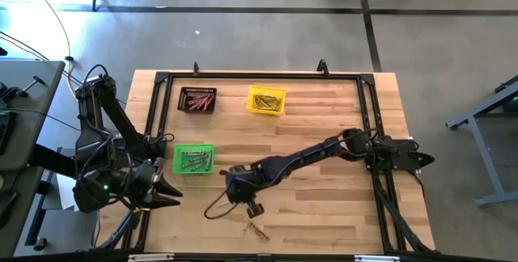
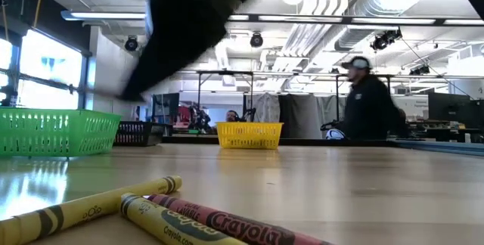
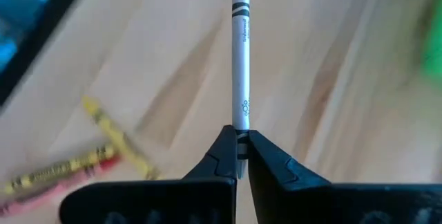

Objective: Sort crayons
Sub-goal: Put the blue crayon into the green bin, then put the yellow crayon into the yellow bin

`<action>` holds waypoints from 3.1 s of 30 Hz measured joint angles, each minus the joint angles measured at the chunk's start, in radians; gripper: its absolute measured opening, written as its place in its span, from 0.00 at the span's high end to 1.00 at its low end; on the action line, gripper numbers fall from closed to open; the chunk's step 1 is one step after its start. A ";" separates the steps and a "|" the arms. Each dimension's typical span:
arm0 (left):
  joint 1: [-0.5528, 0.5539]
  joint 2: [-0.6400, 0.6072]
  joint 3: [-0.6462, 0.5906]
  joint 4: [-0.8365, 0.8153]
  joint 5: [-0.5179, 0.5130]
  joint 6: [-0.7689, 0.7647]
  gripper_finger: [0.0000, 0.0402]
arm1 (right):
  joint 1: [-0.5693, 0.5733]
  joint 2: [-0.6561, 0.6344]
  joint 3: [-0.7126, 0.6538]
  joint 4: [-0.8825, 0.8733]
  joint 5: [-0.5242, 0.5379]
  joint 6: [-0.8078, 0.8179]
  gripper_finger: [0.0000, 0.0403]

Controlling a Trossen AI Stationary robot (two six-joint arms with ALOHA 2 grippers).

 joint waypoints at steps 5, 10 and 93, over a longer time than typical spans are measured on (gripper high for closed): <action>0.000 -0.005 0.000 0.003 -0.003 -0.001 0.78 | -0.058 -0.002 0.076 0.068 0.001 -0.066 0.99; 0.000 -0.011 0.000 0.007 -0.028 -0.001 0.78 | -0.128 -0.003 0.079 0.288 0.000 -0.054 1.00; 0.190 0.004 -0.023 -0.005 -0.079 -0.056 0.78 | -0.213 -0.458 -0.328 0.284 -0.166 0.427 0.79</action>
